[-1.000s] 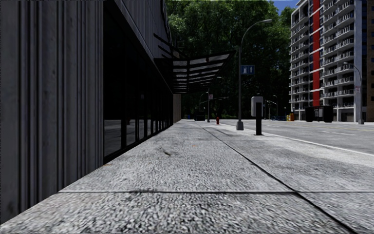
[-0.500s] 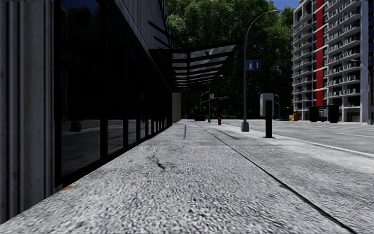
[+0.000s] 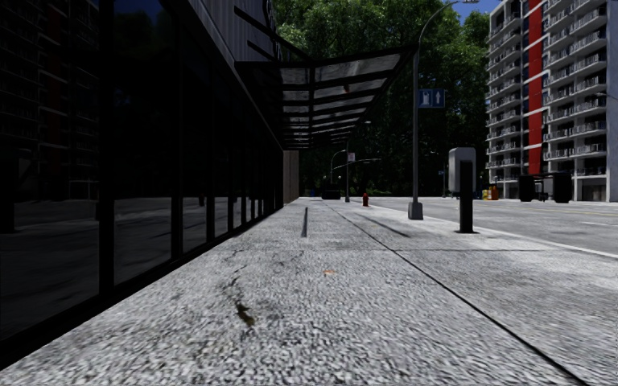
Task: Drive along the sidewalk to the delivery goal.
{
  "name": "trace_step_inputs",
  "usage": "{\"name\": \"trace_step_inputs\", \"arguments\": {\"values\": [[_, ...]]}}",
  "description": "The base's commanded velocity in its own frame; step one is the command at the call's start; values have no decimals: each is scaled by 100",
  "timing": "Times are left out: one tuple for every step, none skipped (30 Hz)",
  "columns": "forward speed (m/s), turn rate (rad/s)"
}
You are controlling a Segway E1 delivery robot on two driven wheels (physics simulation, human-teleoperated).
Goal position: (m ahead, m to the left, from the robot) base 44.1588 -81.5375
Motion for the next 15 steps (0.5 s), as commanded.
{"name": "trace_step_inputs", "arguments": {"values": [[200,0],[200,0],[200,0],[200,0],[200,0],[200,0],[200,0],[200,0],[200,0],[200,0],[200,0],[200,0],[200,0],[200,0],[200,0]]}}
